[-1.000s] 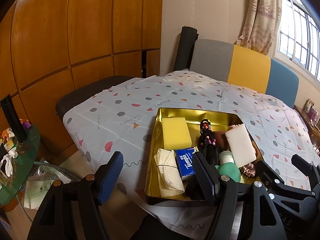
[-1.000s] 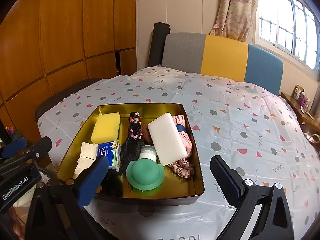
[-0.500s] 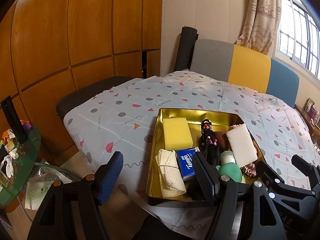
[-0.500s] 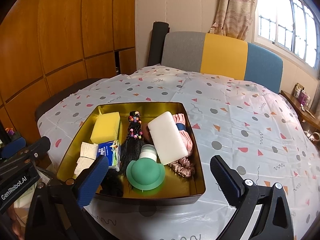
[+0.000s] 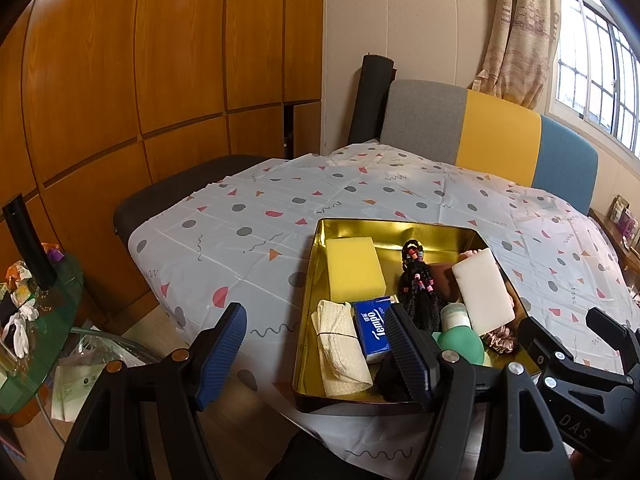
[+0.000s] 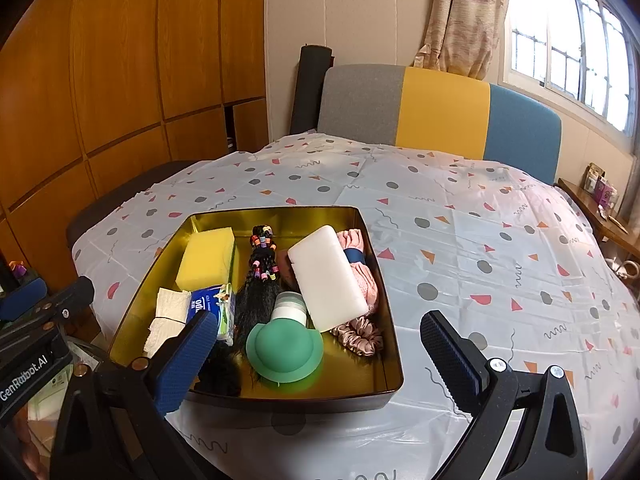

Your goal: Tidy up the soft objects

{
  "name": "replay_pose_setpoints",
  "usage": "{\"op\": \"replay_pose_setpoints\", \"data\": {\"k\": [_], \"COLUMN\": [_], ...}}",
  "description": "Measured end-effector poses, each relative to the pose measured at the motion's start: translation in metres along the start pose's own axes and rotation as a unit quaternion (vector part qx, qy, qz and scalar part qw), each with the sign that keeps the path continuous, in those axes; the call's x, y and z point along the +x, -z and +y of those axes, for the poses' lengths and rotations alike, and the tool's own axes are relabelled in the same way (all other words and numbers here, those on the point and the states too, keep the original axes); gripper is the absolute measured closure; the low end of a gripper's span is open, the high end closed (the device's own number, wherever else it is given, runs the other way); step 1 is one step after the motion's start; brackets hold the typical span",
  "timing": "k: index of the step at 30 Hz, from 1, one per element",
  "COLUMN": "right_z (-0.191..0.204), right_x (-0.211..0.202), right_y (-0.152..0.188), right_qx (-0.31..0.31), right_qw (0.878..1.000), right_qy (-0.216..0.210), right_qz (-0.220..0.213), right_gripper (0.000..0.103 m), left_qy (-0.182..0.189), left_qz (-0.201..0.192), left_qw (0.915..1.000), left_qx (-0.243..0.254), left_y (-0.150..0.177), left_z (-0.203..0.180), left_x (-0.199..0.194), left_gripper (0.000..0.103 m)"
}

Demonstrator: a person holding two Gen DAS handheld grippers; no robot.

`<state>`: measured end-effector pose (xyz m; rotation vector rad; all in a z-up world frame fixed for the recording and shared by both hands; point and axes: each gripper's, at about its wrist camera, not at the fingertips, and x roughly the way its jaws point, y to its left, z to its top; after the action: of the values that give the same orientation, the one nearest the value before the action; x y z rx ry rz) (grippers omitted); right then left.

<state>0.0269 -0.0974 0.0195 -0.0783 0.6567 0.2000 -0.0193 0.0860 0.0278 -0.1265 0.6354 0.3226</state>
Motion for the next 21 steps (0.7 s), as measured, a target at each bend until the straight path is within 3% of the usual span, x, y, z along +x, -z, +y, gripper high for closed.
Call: {"op": "replay_pose_setpoints", "data": {"k": [21], "right_z": [0.0006], "right_x": [0.0008], "right_y": [0.0021], "right_qx": [0.001], "right_qw": [1.000], "right_qy": [0.000], "right_qz": [0.002], "right_gripper": [0.001], "left_qy": [0.002], "left_qz": [0.005], "left_qw": [1.0000], "left_qx": [0.001], "left_y": [0.0007], "left_z": [0.0009], "left_x": [0.0013], "left_gripper": [0.031]}}
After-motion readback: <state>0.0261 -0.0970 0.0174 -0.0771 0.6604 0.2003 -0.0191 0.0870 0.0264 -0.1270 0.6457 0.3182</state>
